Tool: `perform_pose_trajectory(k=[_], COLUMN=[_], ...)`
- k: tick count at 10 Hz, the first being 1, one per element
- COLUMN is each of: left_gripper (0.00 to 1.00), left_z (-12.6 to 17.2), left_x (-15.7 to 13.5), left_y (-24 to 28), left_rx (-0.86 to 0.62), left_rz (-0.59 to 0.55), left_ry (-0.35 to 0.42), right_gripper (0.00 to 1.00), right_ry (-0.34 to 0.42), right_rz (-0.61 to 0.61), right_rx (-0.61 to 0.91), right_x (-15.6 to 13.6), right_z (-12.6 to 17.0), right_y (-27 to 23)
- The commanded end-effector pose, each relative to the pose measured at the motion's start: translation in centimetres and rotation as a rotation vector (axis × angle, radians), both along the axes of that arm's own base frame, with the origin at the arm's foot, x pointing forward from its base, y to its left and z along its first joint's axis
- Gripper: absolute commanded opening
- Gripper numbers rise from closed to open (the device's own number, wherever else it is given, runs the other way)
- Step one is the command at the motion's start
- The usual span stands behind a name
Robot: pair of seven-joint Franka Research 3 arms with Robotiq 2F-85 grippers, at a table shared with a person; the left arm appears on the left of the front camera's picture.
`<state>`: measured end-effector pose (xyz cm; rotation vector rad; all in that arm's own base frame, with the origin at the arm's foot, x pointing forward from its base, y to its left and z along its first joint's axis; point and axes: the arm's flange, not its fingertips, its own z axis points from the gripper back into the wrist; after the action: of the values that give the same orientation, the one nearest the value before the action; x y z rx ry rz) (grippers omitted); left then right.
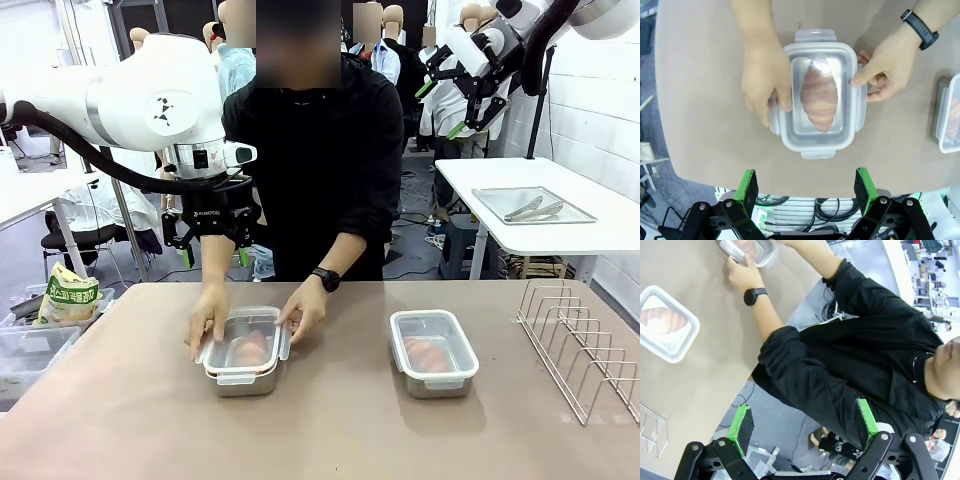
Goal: Place the bread in airtight containers.
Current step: Release when the human grabs the Airtight Container lid.
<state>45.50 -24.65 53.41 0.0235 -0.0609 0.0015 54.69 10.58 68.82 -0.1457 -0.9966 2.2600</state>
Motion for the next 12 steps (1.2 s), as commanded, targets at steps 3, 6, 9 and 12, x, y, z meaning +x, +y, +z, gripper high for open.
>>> perform_pose_trajectory(k=[3,6,9,12], left_gripper=[1.00,1.00,1.00,1.00], left_z=[0.17,0.17,0.17,0.17], left_x=[0.01,0.01,0.01,0.01], left_y=[0.16,0.16,0.16,0.16], left_rx=[0.015,0.015,0.015,0.015], left_rz=[-0.003,-0.003,-0.003,-0.003], left_ry=[-0.011,-0.011,-0.011,-0.011], right_gripper=[1.00,1.00,1.00,1.00], right_ry=[0.000,0.000,0.000,0.000], right_rz=[-0.002,-0.002,-0.002,-0.002], right_rx=[0.001,0.001,0.001,0.001], right_x=[0.03,0.03,0.03,0.03], right_z=[-0.06,-0.06,-0.06,-0.06], right_y=[-0.02,-0.02,-0.02,-0.02])
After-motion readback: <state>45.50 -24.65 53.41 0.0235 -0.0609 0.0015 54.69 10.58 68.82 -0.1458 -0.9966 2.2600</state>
